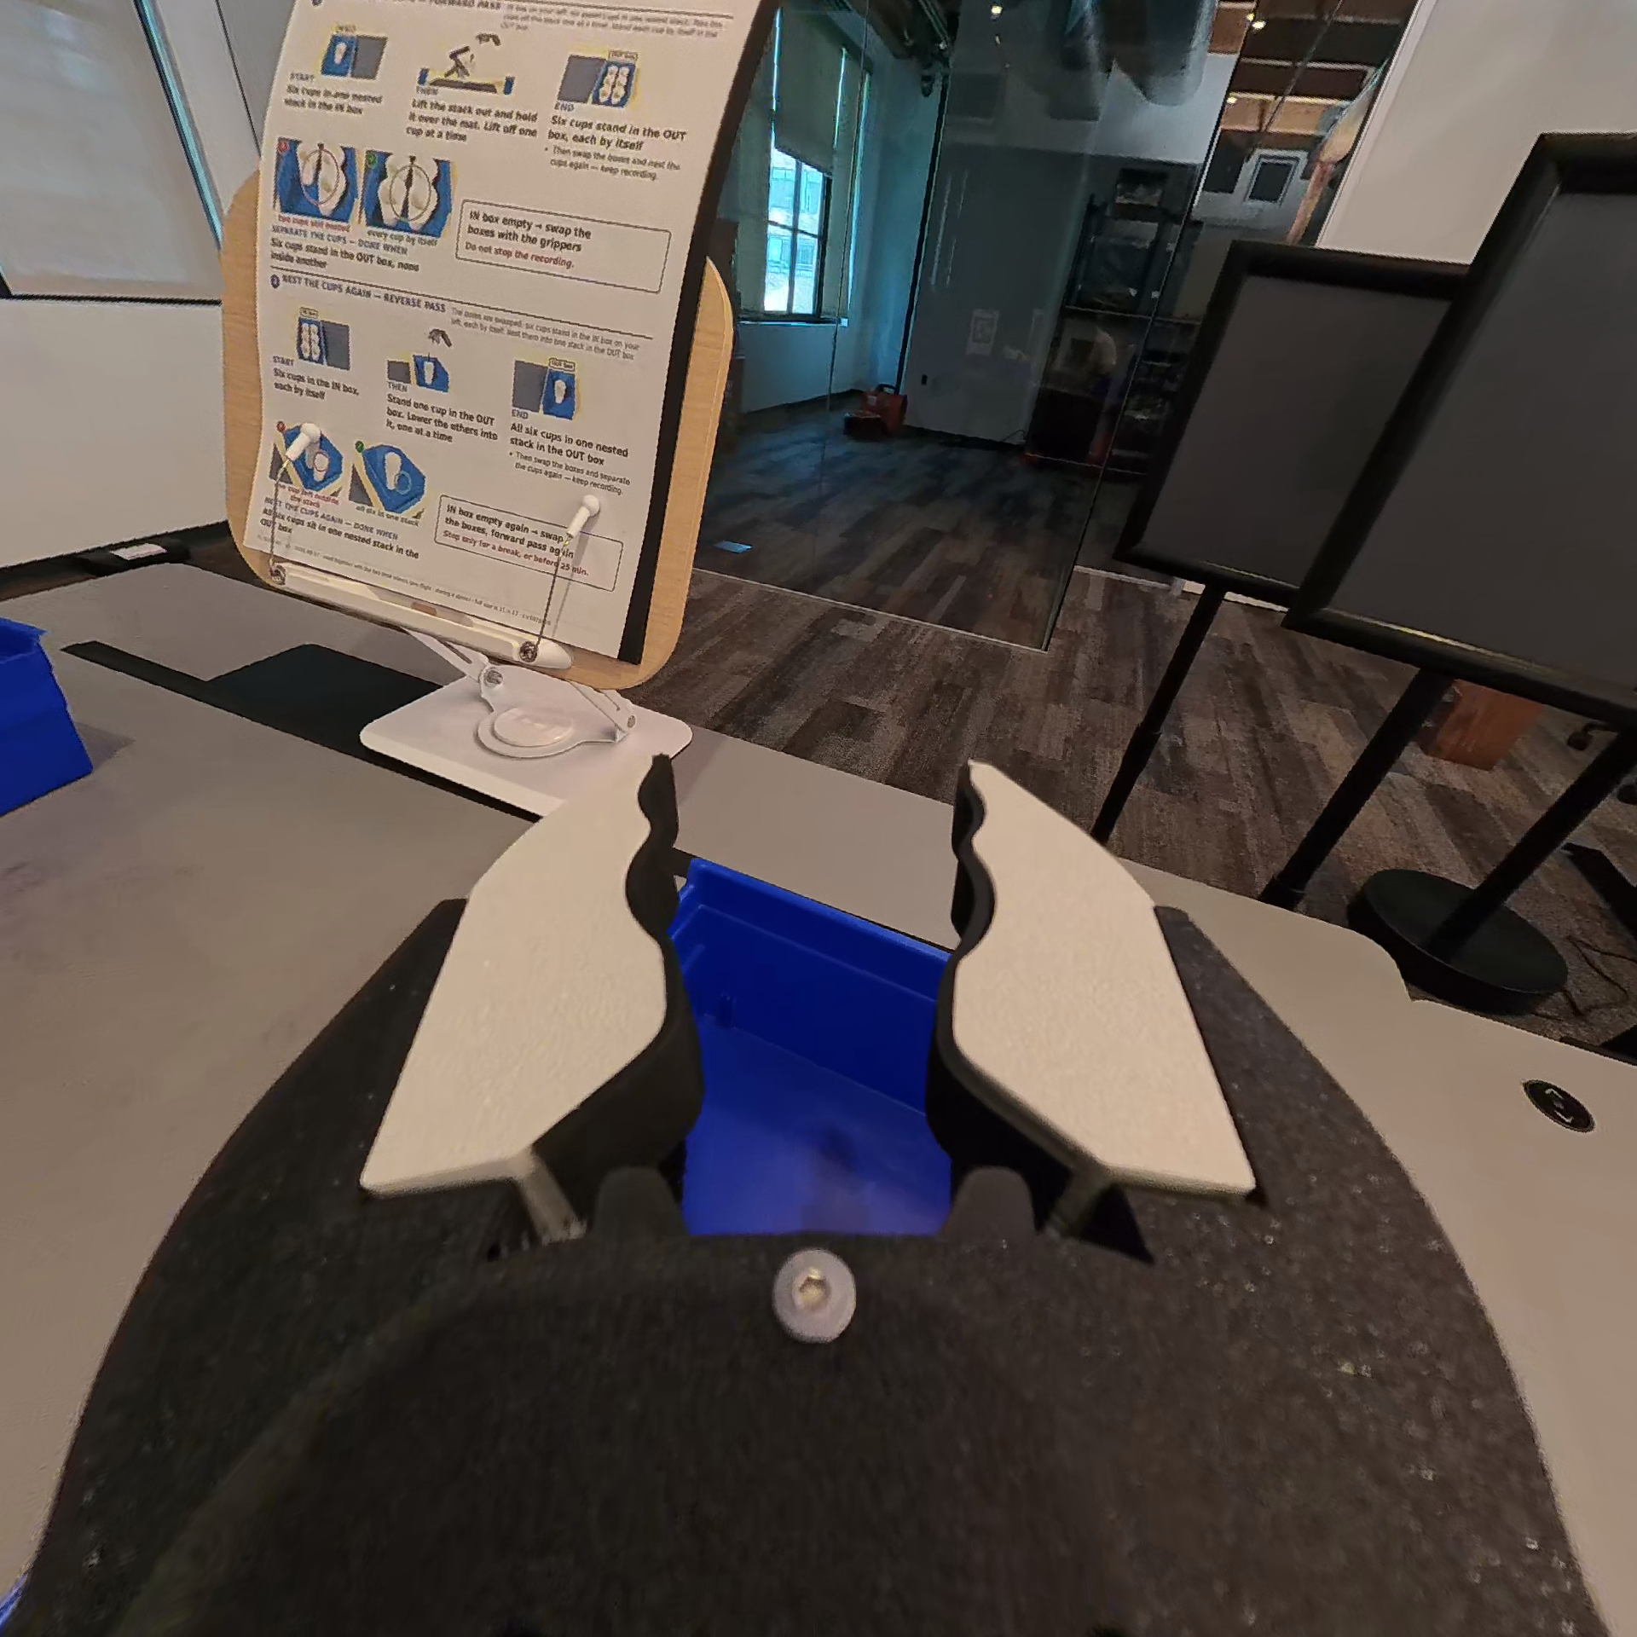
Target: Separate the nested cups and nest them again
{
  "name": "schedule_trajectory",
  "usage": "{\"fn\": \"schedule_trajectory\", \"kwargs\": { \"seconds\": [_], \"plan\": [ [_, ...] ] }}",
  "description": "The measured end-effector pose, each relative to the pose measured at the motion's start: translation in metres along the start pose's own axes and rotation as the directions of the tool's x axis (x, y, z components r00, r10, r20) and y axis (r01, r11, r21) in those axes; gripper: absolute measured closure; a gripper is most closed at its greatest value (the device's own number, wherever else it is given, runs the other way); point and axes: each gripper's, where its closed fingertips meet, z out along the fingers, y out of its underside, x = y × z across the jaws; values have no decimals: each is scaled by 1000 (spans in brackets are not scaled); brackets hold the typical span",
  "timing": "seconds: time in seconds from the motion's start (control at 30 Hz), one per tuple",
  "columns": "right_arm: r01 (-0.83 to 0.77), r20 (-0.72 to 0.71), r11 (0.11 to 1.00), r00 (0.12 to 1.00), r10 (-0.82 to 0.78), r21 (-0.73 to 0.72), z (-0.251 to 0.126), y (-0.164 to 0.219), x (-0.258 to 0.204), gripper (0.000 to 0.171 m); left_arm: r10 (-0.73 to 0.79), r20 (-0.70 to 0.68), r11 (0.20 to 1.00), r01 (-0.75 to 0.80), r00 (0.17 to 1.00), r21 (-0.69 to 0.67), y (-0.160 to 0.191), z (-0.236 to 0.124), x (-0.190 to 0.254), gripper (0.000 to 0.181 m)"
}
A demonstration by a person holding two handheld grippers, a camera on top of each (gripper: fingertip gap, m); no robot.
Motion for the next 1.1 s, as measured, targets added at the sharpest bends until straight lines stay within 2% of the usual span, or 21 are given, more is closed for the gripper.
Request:
{"fn": "schedule_trajectory", "kwargs": {
  "seconds": [0.33, 0.5, 1.1],
  "plan": [
    [-22, 2, 1000, 1000, 22, 15, -2, 1, 5, 112, 10, 62, 1000, -11, 998, 6, 0, 22, -17, 60],
    [-17, -4, 1000, 1000, 17, 9, -1, 3, 6, 113, -17, 57, 1000, 17, 998, 0, 3, 29, -19, 62],
    [20, -1, 999, 1000, -21, -35, 7, 10, -1, 114, 25, 57, 1000, -25, 998, -8, 10, 43, -25, 67]
  ]
}}
